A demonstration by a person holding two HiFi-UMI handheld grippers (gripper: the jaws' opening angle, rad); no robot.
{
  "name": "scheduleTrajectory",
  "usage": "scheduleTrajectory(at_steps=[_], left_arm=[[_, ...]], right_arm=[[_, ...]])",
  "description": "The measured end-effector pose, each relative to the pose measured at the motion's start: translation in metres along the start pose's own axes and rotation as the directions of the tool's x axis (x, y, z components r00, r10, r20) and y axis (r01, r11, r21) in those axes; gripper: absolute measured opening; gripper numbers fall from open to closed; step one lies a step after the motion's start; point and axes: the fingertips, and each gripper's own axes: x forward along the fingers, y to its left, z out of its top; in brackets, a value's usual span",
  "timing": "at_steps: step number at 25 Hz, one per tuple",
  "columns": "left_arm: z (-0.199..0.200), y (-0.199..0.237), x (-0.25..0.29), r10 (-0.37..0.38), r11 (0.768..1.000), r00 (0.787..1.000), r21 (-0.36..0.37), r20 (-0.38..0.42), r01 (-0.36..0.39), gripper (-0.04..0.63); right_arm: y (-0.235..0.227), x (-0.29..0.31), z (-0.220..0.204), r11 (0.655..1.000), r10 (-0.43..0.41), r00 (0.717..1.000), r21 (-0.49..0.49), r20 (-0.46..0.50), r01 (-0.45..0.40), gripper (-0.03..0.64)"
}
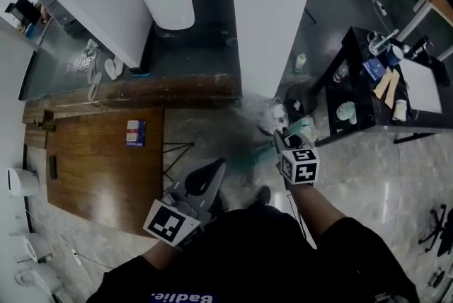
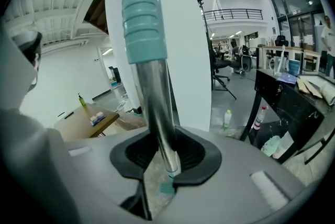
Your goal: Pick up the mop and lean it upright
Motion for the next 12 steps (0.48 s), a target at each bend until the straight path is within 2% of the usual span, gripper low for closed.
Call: scheduleTrajectory(at_steps=[7, 12], left_arm=[[-0.005, 0.016, -0.002, 0.090, 0.996, 0.995, 0.002, -0.039, -0.090, 0.018], [-0.014, 0.031, -0.018, 0.169, 0.985, 0.983, -0.005, -0.073, -0.170, 0.018]], right_arm=[[-0.033, 0.090, -0.006, 1.000, -0.015, 0.992, 0.004, -0.126, 0.015, 0.101], [-0.042, 0.146, 0.018, 0.999, -0.021, 0.990, -0.043, -0.137, 0.015, 0.101]])
